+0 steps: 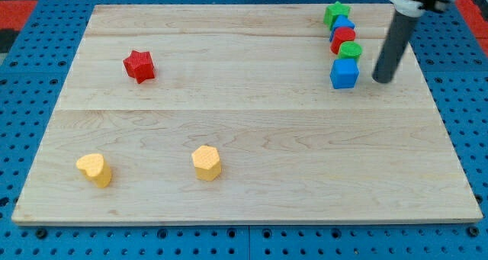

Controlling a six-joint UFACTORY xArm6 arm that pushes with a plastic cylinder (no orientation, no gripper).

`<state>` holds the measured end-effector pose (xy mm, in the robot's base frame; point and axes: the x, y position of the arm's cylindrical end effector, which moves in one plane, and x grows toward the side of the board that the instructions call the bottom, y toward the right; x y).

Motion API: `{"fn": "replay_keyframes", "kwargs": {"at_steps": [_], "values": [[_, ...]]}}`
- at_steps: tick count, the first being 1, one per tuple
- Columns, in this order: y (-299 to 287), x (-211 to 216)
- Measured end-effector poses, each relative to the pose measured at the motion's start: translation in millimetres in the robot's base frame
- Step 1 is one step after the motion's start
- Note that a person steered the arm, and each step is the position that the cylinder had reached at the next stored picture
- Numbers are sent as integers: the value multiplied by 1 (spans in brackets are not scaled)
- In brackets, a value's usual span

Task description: Point at the yellow hexagon

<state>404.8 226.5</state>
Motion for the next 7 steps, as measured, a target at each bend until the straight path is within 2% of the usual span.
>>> {"fn": "replay_keyframes", "kwargs": {"at_steps": [2,3,4,7], "values": [[-5,107],[-28,171],[-58,213],[-84,213]]}}
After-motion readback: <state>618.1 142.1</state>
